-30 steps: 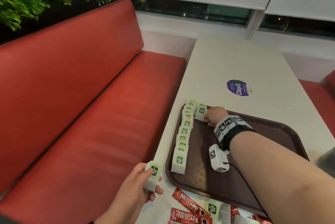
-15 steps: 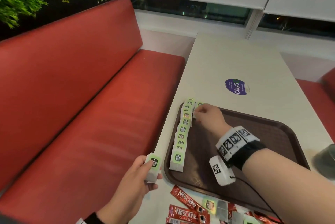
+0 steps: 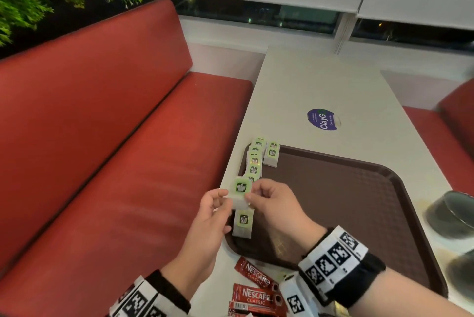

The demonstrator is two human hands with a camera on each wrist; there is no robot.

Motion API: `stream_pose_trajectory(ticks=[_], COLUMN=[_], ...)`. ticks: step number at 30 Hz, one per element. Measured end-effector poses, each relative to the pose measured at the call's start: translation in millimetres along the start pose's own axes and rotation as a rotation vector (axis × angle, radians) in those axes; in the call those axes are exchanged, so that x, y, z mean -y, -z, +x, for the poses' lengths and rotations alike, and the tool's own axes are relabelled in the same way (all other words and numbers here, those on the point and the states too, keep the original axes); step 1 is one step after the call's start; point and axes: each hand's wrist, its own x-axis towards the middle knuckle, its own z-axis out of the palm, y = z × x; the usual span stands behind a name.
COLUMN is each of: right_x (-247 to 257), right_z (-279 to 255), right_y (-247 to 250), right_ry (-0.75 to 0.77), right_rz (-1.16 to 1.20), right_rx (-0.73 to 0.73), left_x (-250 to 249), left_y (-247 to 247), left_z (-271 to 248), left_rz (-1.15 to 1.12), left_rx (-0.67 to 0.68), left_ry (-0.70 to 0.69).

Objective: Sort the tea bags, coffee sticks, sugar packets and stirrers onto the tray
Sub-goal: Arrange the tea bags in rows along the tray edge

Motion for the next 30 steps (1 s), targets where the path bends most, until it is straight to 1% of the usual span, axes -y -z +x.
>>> stream_pose_trajectory(ticks=[2, 5, 6, 8, 13, 18, 20, 26, 30], right_x=[-3.0, -13.6, -16.6, -23.0, -33.9, -37.0, -36.6, -35.0, -27.2], right_z=[18.2, 54.6, 65.8, 85.6, 118.0, 131.7, 133.5, 131.3, 117.0], right_y=[18.8, 48.7, 57.1, 68.7, 71.6, 66.3, 63.1, 69.6, 75.4], right_ry=[-0.02, -0.128, -0.165, -0.226, -0.356, -0.429, -0.472, -0.349, -0.323], right_rz=[-0.054, -0.036, -0.053, -0.096, -0.19, -0.265, -0.282, -0.459, -0.394], right_rx=[-0.092, -0.283, -0.324, -0.357, -0.321, -0.204, -0.191, -0.169, -0.259], left_x=[2.4, 9.6, 12.1, 16.7, 23.7, 30.2, 32.0, 30.8, 27.5], left_y=[6.2, 17.7, 21.2, 27.7, 40.8, 50.6, 53.0, 54.6, 56.9], left_z=[0.5, 0.0, -0.4, -1.0, -4.5, -8.3, -9.1, -12.4, -17.3], left_rz=[0.009, 0.009, -0.007, -0.028, -0.049, -0.099, -0.108, -0.127, -0.128], left_rx=[-0.028, -0.05, -0.058, -0.077, -0.108, -0.133, -0.141, -0.166, -0.174], left_ry=[0.011, 0.042, 0.049, 0.058, 0.066, 0.089, 0.094, 0.092, 0.075])
